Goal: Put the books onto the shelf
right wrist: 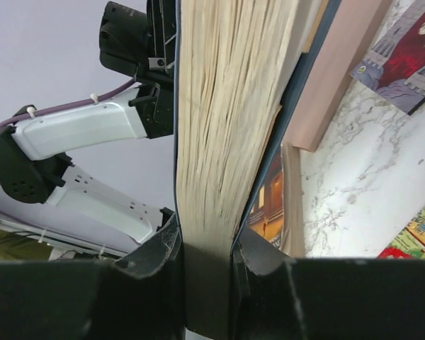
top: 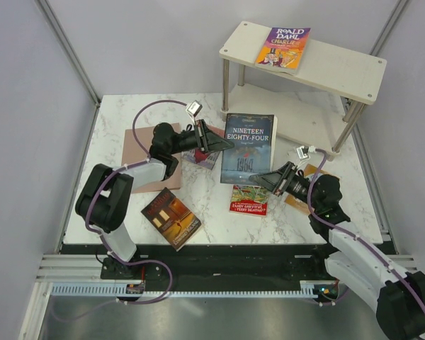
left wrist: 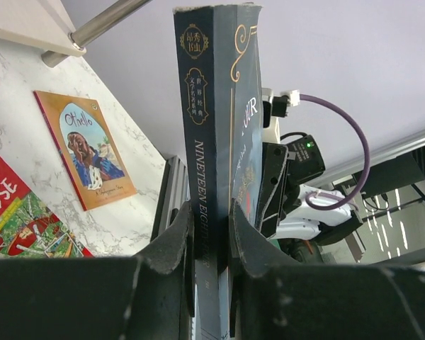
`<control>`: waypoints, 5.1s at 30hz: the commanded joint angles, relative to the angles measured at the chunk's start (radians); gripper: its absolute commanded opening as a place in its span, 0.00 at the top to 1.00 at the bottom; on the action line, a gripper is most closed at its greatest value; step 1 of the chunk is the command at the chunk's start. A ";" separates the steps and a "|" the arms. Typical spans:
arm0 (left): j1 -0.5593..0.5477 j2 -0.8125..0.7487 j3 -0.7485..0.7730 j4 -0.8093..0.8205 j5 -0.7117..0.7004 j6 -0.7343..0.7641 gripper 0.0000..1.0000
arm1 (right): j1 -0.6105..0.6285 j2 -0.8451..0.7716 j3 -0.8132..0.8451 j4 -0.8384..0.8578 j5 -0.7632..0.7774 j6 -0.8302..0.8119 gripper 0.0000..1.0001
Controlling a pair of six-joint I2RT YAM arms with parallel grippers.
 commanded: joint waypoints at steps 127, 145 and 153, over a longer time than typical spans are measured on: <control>0.043 -0.384 -0.237 -0.630 -0.031 0.544 0.18 | -0.765 0.664 1.512 -1.354 0.058 -0.555 0.02; 0.014 -0.262 -0.127 -1.067 -0.295 0.693 0.17 | -0.513 0.164 0.672 -1.104 0.078 -0.562 0.04; -0.095 -0.032 -0.055 -1.064 -0.364 0.613 0.17 | -0.423 0.150 0.296 -0.907 0.006 -0.492 0.04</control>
